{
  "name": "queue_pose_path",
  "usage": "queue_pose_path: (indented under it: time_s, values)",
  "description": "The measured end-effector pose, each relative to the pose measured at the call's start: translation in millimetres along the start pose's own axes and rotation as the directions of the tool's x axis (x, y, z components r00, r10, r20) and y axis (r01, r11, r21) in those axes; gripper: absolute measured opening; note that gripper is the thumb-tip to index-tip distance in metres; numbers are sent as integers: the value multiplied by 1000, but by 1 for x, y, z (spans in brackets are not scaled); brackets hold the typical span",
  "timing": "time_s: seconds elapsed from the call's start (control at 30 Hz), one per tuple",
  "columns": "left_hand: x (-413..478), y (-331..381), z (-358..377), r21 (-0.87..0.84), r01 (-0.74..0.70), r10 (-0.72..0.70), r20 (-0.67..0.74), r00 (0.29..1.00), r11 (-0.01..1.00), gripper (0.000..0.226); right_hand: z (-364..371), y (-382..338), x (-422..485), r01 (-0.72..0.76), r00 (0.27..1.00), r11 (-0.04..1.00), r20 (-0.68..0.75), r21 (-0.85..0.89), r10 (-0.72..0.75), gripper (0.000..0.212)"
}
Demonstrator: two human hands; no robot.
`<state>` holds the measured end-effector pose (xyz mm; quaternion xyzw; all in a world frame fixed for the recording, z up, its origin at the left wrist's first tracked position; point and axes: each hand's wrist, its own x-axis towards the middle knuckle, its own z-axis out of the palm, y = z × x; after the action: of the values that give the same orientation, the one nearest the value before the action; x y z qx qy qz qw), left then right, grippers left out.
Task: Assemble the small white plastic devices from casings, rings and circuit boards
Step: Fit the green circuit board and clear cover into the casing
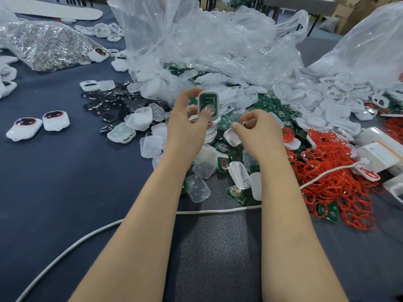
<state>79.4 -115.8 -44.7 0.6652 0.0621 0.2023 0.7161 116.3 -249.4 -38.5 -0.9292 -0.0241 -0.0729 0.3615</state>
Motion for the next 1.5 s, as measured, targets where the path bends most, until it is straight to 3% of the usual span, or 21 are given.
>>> queue_pose_path:
  time_s: [0.1, 0.2, 0.33, 0.47, 0.57, 0.67, 0.77, 0.93, 1.03, 1.23, 1.5]
  values:
    - [2, -1, -1, -97, 60, -61, -6, 998, 993, 26, -1, 1, -1, -9, 998, 999, 66, -51, 12, 31]
    - [4, 0, -3, -294, 209, -216, 7, 976, 933, 16, -1, 1, -2, -29, 989, 994, 140, -106, 44, 38]
    - [6, 0, -6, -421, 302, -322, 24, 946, 855, 13, -1, -1, -2, -7, 993, 998, 114, -68, 15, 19]
    - [7, -3, -6, -384, 313, -337, 6, 942, 869, 15, -6, -4, -3, 74, 997, 963, -53, 258, -62, 5]
    - [9, -6, -5, -249, 299, -319, -46, 947, 921, 16, -7, -10, -5, 53, 998, 868, -43, 494, -37, 8]
    - [8, -6, -4, -202, 284, -300, -53, 953, 937, 17, -5, -13, -6, 54, 998, 805, -43, 591, -35, 19]
    - [5, -4, -3, -179, 270, -279, -30, 960, 946, 19, 1, -17, -5, 129, 986, 848, -155, 514, -56, 23]
    - [2, 0, -1, -230, 260, -268, -3, 964, 938, 22, 20, -33, -17, 371, 901, 890, -336, 266, -276, 28]
    - [1, 0, -1, -268, 228, -237, 0, 972, 936, 21, 26, -37, -22, 449, 884, 873, -239, 191, -402, 35]
    - [4, -3, -3, -251, 181, -208, -86, 974, 951, 15, 22, -34, -19, 434, 886, 881, 85, 190, -455, 46]
    - [3, -3, -4, -303, 102, -131, -75, 989, 948, 22, 20, -33, -17, 381, 921, 880, -37, 285, -387, 33]
